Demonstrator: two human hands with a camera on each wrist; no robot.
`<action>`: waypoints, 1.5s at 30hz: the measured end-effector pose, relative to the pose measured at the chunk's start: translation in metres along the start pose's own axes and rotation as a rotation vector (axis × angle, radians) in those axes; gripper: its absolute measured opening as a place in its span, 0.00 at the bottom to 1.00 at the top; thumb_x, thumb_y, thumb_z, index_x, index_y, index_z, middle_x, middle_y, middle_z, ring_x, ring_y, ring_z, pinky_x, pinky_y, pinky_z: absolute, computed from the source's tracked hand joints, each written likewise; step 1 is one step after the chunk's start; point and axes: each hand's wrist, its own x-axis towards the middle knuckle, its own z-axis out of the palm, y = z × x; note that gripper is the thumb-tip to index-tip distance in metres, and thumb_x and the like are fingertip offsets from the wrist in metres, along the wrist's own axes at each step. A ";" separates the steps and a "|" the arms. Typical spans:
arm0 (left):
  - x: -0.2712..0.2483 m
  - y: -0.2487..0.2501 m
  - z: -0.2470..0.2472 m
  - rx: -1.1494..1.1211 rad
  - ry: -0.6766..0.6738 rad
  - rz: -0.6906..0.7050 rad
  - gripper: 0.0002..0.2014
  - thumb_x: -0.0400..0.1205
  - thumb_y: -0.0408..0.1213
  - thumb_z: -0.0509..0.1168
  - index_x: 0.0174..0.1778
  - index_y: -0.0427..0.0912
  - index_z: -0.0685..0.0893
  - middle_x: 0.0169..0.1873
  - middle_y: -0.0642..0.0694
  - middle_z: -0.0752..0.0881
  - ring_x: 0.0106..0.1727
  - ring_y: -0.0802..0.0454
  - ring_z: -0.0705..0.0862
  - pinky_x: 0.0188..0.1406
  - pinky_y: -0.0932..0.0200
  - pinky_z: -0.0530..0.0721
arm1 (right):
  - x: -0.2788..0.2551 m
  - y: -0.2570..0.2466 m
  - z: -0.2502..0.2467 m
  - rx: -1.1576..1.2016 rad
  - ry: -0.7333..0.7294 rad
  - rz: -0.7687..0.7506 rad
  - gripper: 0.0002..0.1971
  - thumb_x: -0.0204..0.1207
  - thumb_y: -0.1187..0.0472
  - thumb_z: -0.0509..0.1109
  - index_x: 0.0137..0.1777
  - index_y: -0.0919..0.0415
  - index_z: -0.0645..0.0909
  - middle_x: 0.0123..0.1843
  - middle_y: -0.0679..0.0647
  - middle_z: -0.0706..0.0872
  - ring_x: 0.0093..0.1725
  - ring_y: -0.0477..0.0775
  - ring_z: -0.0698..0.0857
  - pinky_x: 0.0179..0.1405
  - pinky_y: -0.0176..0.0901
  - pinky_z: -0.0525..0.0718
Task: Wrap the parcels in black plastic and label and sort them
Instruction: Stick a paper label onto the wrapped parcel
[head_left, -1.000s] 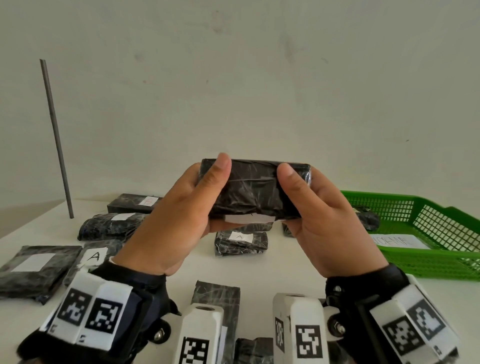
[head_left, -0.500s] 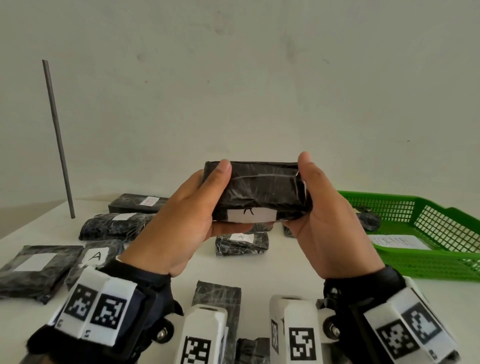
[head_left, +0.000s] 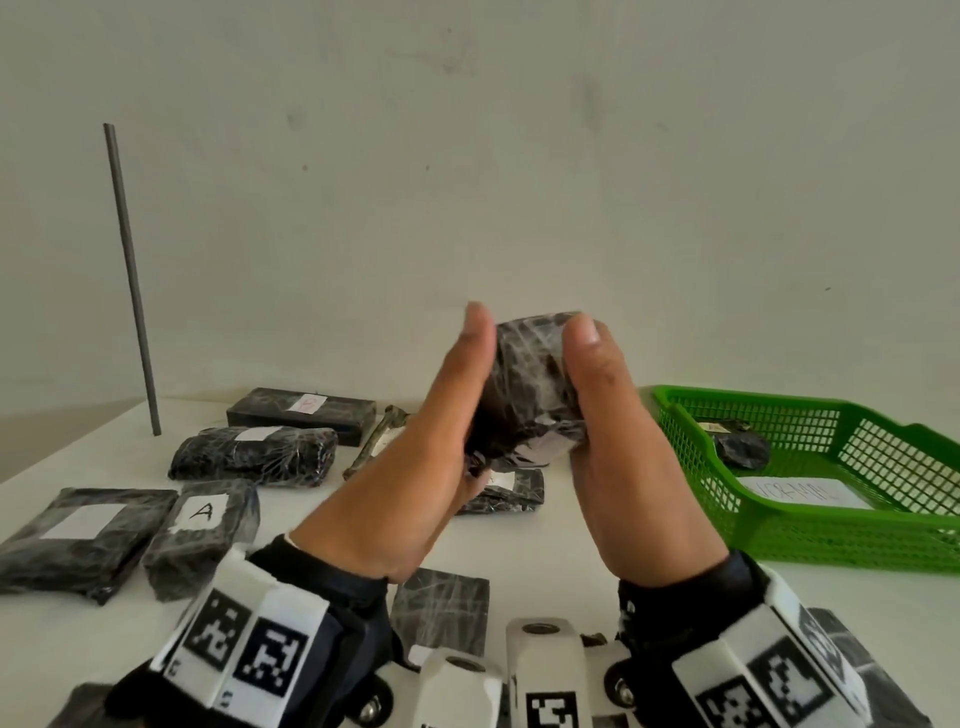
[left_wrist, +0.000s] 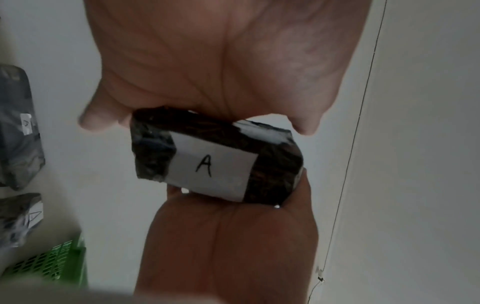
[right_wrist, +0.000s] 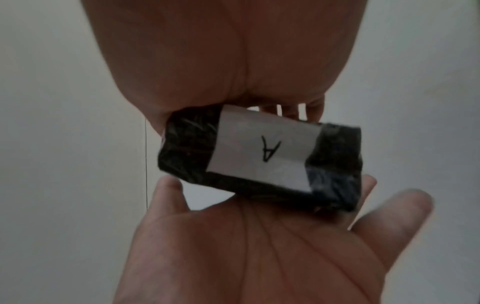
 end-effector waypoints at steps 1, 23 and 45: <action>0.001 0.000 0.002 0.001 -0.001 0.013 0.45 0.71 0.85 0.51 0.80 0.64 0.76 0.70 0.56 0.87 0.72 0.56 0.82 0.69 0.49 0.73 | 0.000 0.002 0.000 0.054 -0.021 0.003 0.45 0.75 0.19 0.61 0.67 0.63 0.79 0.70 0.71 0.80 0.73 0.70 0.81 0.76 0.73 0.77; -0.002 0.004 0.000 -0.101 0.052 0.366 0.19 0.88 0.45 0.60 0.68 0.34 0.77 0.58 0.34 0.88 0.62 0.45 0.89 0.60 0.56 0.86 | -0.006 0.002 -0.004 0.171 -0.205 0.061 0.30 0.83 0.40 0.60 0.77 0.59 0.74 0.71 0.62 0.86 0.74 0.57 0.85 0.81 0.67 0.75; 0.003 -0.003 -0.002 -0.211 0.022 0.352 0.19 0.74 0.45 0.63 0.59 0.42 0.80 0.50 0.45 0.91 0.53 0.50 0.90 0.53 0.57 0.86 | -0.004 0.001 -0.004 0.068 -0.141 0.063 0.31 0.76 0.38 0.63 0.70 0.60 0.78 0.69 0.66 0.85 0.71 0.63 0.85 0.77 0.74 0.76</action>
